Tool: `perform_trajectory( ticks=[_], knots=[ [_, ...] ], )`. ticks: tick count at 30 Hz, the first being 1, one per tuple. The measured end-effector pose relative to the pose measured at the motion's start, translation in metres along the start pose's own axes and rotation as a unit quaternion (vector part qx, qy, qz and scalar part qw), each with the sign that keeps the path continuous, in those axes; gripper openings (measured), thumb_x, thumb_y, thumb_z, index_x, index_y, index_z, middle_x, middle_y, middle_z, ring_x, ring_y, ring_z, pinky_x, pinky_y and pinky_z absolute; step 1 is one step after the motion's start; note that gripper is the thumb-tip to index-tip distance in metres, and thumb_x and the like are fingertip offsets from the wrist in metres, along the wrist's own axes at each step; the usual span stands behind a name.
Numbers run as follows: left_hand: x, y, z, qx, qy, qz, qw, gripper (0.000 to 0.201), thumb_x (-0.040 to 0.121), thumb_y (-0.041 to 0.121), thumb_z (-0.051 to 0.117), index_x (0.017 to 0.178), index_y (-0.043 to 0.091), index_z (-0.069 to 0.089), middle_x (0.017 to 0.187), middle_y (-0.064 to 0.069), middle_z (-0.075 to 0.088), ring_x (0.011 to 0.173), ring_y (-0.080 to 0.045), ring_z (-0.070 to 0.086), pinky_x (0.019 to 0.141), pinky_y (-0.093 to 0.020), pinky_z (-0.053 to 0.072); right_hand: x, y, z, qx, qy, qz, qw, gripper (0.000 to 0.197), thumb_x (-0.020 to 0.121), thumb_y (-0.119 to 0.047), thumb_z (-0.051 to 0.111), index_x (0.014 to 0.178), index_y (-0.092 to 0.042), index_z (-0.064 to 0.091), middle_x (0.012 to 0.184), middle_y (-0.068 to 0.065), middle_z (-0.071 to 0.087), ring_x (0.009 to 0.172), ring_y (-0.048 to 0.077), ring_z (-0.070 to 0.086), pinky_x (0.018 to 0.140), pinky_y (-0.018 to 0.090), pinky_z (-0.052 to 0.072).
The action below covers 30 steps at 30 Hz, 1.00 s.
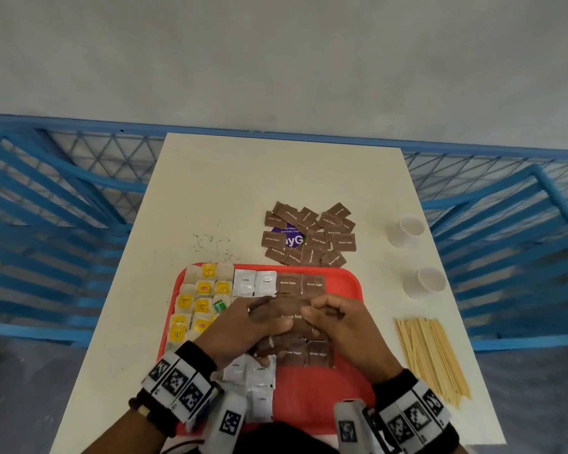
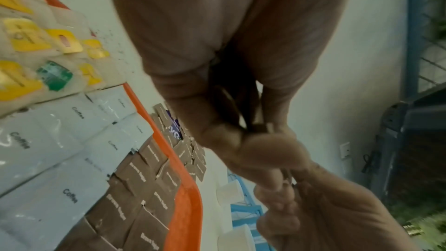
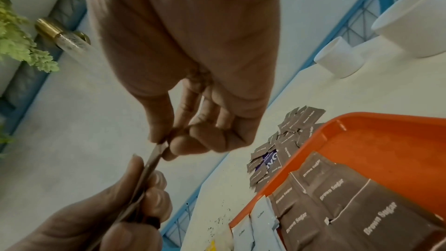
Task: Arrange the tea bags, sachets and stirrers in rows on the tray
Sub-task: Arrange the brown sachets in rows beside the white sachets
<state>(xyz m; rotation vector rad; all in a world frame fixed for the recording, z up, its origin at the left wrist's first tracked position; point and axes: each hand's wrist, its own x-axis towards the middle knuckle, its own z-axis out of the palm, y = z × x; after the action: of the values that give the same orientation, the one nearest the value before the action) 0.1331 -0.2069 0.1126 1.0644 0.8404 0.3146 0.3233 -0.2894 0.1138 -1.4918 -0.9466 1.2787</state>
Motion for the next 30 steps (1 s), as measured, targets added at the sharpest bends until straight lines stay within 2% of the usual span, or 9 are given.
perform_trajectory(
  ticks=[5, 7, 10, 13, 17, 19, 25, 27, 30],
  knots=[
    [0.003, -0.008, 0.002, 0.069, -0.034, -0.026, 0.997, 0.02, 0.086, 0.016, 0.075, 0.105, 0.02, 0.074, 0.082, -0.011, 0.076, 0.069, -0.032, 0.073, 0.049, -0.03, 0.056, -0.008, 0.004, -0.005, -0.027, 0.004, 0.021, 0.999, 0.007, 0.085, -0.011, 0.074, 0.086, -0.004, 0.072, 0.076, 0.008, 0.071, 0.065, 0.01, 0.063, 0.063, 0.019, 0.051],
    [0.002, -0.017, -0.001, 0.092, -0.037, -0.048, 0.994, 0.01, 0.086, 0.017, 0.076, 0.093, 0.024, 0.075, 0.082, -0.012, 0.076, 0.071, -0.034, 0.073, 0.051, -0.032, 0.057, -0.01, 0.014, -0.009, -0.056, 0.013, 0.04, 0.998, 0.005, 0.083, -0.01, 0.076, 0.079, -0.01, 0.073, 0.07, 0.0, 0.07, 0.06, 0.006, 0.061, 0.06, 0.016, 0.048],
    [-0.005, -0.035, -0.014, 0.071, 0.0, -0.068, 0.995, 0.015, 0.085, 0.018, 0.077, 0.074, 0.015, 0.067, 0.076, -0.019, 0.071, 0.07, -0.036, 0.07, 0.054, -0.034, 0.056, -0.013, 0.047, -0.019, -0.122, -0.004, 0.106, 0.987, 0.01, 0.081, -0.015, 0.079, 0.075, -0.013, 0.072, 0.062, -0.006, 0.067, 0.053, 0.003, 0.057, 0.056, 0.017, 0.045],
    [-0.017, -0.051, -0.032, 0.042, 0.053, -0.086, 0.994, 0.017, 0.081, 0.018, 0.079, 0.072, 0.012, 0.066, 0.072, -0.018, 0.066, 0.068, -0.032, 0.067, 0.055, -0.035, 0.053, -0.019, 0.088, -0.019, -0.16, -0.052, 0.18, 0.969, 0.012, 0.082, -0.011, 0.078, 0.077, -0.005, 0.069, 0.057, -0.002, 0.065, 0.045, 0.003, 0.054, 0.052, 0.018, 0.044],
    [-0.03, -0.067, -0.049, 0.012, 0.07, -0.103, 0.992, 0.028, 0.083, 0.015, 0.079, 0.061, 0.02, 0.063, 0.064, -0.009, 0.06, 0.062, -0.029, 0.064, 0.08, -0.066, 0.05, -0.025, 0.118, -0.009, -0.135, -0.062, 0.22, 0.964, 0.013, 0.083, 0.001, 0.073, 0.075, 0.007, 0.065, 0.051, -0.002, 0.064, 0.044, 0.008, 0.057, 0.047, 0.02, 0.045],
    [-0.034, -0.067, -0.053, -0.002, 0.072, -0.104, 0.992, 0.034, 0.085, 0.012, 0.076, 0.057, 0.023, 0.062, 0.062, -0.006, 0.059, 0.061, -0.028, 0.062, 0.085, -0.071, 0.046, -0.025, 0.123, -0.003, -0.132, -0.045, 0.229, 0.963, 0.014, 0.082, 0.003, 0.073, 0.078, 0.013, 0.064, 0.051, -0.002, 0.063, 0.043, 0.009, 0.058, 0.045, 0.02, 0.045],
    [-0.036, -0.064, -0.051, -0.013, 0.065, -0.098, 0.993, 0.035, 0.087, 0.011, 0.074, 0.057, 0.025, 0.063, 0.062, -0.005, 0.061, 0.064, -0.029, 0.063, 0.086, -0.063, 0.047, -0.022, 0.128, 0.011, -0.187, -0.015, 0.23, 0.955, 0.023, 0.085, -0.004, 0.071, 0.063, 0.001, 0.068, 0.043, -0.007, 0.06, 0.038, 0.001, 0.054, 0.046, 0.016, 0.046],
    [-0.037, -0.06, -0.048, -0.005, 0.07, -0.101, 0.992, 0.015, 0.084, 0.015, 0.078, 0.072, 0.015, 0.069, 0.073, -0.017, 0.068, 0.071, -0.034, 0.068, 0.082, -0.061, 0.051, -0.022, 0.129, 0.01, -0.196, -0.013, 0.232, 0.953, 0.026, 0.085, -0.01, 0.074, 0.059, -0.004, 0.069, 0.046, -0.004, 0.063, 0.039, 0.002, 0.055, 0.049, 0.016, 0.047],
    [-0.036, -0.06, -0.046, -0.003, 0.075, -0.116, 0.99, 0.037, 0.08, 0.022, 0.082, 0.098, -0.004, 0.063, 0.086, -0.026, 0.071, 0.078, -0.038, 0.071, 0.062, -0.04, 0.056, -0.023, 0.13, 0.009, -0.191, 0.004, 0.248, 0.95, 0.028, 0.083, -0.013, 0.076, 0.056, -0.011, 0.069, 0.05, 0.0, 0.066, 0.039, 0.006, 0.056, 0.05, 0.021, 0.051]
  ],
)
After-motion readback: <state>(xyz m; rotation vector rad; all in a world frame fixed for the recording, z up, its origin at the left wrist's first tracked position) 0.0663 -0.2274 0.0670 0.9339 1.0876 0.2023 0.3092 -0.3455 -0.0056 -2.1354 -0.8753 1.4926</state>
